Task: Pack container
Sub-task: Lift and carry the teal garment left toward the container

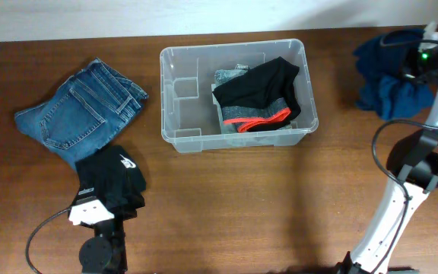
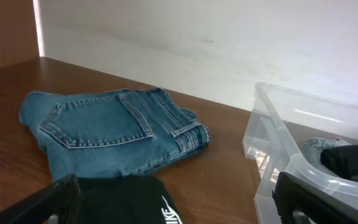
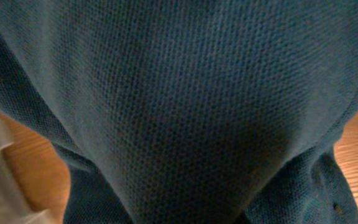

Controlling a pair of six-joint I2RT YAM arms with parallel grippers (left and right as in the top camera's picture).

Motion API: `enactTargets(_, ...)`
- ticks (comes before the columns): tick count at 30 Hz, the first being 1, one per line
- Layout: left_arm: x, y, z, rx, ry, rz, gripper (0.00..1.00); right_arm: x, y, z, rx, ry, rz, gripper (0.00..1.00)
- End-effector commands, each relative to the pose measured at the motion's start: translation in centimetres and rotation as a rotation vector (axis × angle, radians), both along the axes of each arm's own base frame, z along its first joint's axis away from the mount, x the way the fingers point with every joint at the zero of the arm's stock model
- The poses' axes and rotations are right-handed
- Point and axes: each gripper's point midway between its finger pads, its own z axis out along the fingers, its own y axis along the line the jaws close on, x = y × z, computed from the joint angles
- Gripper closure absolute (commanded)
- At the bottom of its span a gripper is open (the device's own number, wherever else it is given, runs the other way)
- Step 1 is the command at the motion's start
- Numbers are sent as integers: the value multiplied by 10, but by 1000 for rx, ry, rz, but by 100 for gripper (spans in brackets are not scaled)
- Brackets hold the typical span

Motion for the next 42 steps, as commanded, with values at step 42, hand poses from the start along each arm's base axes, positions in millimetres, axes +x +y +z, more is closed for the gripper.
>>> enactTargets(42, 0, 1, -1, 11, -2, 4, 1, 15, 421, 193, 137, -510, 278, 96)
